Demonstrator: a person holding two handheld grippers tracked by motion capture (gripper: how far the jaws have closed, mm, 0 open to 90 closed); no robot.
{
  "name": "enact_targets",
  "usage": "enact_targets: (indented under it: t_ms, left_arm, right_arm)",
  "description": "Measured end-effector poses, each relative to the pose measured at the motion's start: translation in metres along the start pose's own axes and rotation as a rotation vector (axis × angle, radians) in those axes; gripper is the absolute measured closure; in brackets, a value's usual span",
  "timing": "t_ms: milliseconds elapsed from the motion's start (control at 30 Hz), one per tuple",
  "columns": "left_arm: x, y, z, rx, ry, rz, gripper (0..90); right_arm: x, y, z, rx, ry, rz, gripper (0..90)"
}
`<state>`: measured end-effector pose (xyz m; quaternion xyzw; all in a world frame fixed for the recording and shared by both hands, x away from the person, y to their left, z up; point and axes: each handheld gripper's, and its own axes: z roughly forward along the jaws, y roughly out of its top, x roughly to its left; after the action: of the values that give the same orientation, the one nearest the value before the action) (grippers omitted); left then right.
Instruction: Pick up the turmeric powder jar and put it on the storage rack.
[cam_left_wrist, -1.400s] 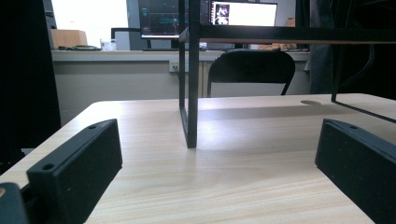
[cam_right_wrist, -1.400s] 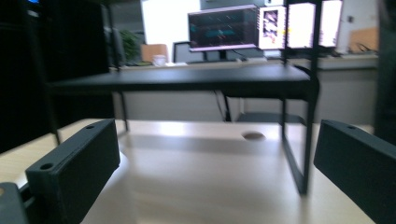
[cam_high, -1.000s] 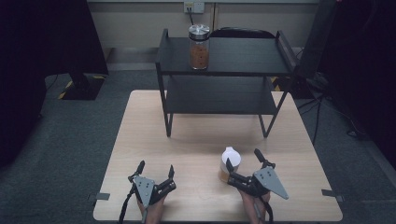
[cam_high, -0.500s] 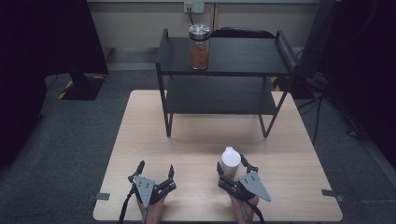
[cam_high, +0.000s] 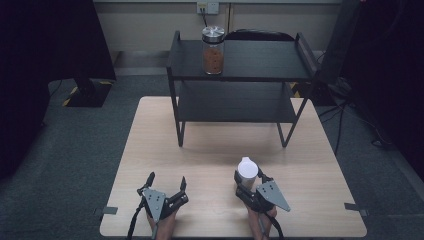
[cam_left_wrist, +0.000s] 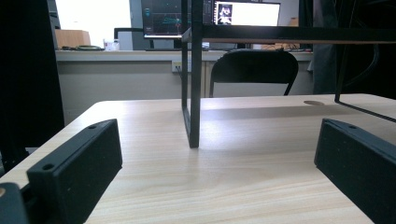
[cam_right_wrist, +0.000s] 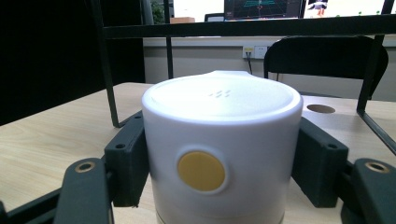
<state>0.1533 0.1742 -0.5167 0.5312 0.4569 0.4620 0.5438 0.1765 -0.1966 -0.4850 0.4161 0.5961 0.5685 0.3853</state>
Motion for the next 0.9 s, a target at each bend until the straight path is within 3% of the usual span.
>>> enact_targets:
  t_ms: [500,900]
  left_arm:
    - [0.0,0.0,0.0,0.0,0.0,0.0,0.2]
    - [0.0,0.0,0.0,0.0,0.0,-0.001,0.2]
  right_arm:
    - [-0.001,0.016,-0.001,0.044,0.021,-0.031,29.9]
    - [-0.013,0.035,-0.006,0.028,0.06,-0.03,29.8]
